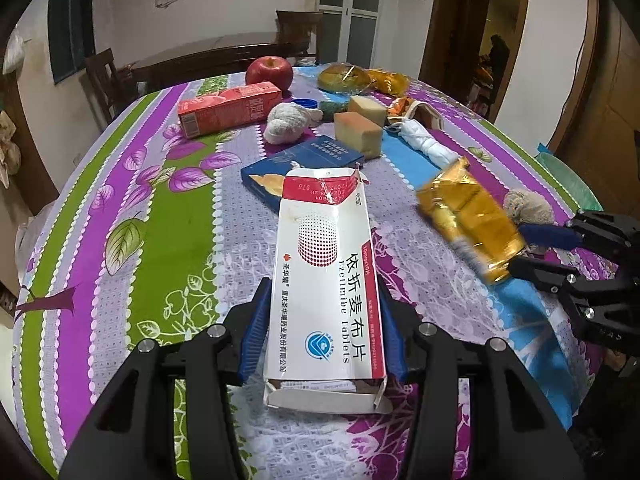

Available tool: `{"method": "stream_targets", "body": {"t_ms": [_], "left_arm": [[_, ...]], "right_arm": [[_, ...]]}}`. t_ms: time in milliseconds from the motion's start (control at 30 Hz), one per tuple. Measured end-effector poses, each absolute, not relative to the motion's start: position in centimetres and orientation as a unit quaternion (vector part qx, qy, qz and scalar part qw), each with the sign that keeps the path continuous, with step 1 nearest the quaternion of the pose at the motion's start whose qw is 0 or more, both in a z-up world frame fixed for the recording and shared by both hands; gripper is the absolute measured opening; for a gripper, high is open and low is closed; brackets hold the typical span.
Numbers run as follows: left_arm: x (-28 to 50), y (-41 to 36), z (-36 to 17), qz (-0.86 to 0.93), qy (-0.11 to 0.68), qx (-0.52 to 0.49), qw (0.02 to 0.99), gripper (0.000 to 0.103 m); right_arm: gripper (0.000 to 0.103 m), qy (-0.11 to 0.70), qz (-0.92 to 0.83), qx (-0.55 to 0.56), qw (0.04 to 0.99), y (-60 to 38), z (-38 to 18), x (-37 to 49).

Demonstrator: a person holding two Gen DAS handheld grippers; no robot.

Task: Collect trash
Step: 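Carry the gold bag and medicine box over the green bin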

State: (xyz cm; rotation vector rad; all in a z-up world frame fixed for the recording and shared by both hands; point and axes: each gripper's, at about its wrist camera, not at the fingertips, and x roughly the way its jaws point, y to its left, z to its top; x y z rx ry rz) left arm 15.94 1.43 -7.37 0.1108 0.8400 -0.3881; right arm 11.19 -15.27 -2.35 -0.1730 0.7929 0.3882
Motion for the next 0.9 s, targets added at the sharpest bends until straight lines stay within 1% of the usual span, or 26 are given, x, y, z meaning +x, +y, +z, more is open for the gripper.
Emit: {"method": "stream_targets", "body": {"t_ms": [67, 100, 167, 333, 367, 400, 433, 467, 533, 567, 733, 900], "left_arm": [[15.9, 1.7, -7.3, -0.182, 0.402, 0.056, 0.895, 0.048], [15.9, 1.8, -7.2, -0.18, 0.401, 0.057, 0.896, 0.048], [16.0, 2.1, -7.2, -0.18, 0.4, 0.053, 0.897, 0.048], [16.3, 2.0, -7.6, -0.183, 0.412, 0.055, 0.891, 0.048], [16.4, 2.0, -7.7, -0.185, 0.416, 0.055, 0.889, 0.048], [16.5, 2.0, -7.7, -0.186, 0.417, 0.055, 0.888, 0.048], [16.7, 2.0, -7.9, -0.186, 0.423, 0.055, 0.885, 0.048], [17.0, 2.0, -8.1, -0.184, 0.429, 0.053, 0.883, 0.048], [17.0, 2.0, -8.2, -0.183, 0.429, 0.056, 0.883, 0.047], [16.9, 1.8, -8.3, -0.181, 0.428, 0.064, 0.883, 0.047], [16.4, 1.6, -8.0, -0.166, 0.417, 0.073, 0.891, 0.044], [16.0, 1.7, -5.6, -0.131, 0.389, 0.065, 0.909, 0.044]], "right_arm": [[0.036, 0.383, 0.211, -0.077, 0.896, -14.7, -2.0, 11.3], [0.044, 0.381, 0.206, -0.076, 0.898, -14.7, -1.8, 11.4], [0.052, 0.379, 0.187, -0.064, 0.904, -15.3, -1.4, 11.6], [0.052, 0.406, 0.173, -0.056, 0.896, -14.5, -1.8, 13.5], [0.051, 0.413, 0.172, -0.056, 0.893, -14.2, -2.1, 13.8], [0.046, 0.421, 0.169, -0.056, 0.889, -13.9, -2.5, 14.3], [0.043, 0.428, 0.166, -0.057, 0.886, -13.7, -2.9, 14.6], [0.042, 0.435, 0.167, -0.054, 0.883, -13.5, -3.4, 15.2], [0.032, 0.432, 0.17, -0.038, 0.885, -13.6, -3.5, 15.6], [0.03, 0.429, 0.173, -0.03, 0.886, -13.7, -3.3, 15.6], [0.027, 0.419, 0.182, -0.009, 0.889, -13.9, -2.8, 15.1], [0.027, 0.358, 0.201, 0.02, 0.911, -15.1, 1.0, 12.7]]}}
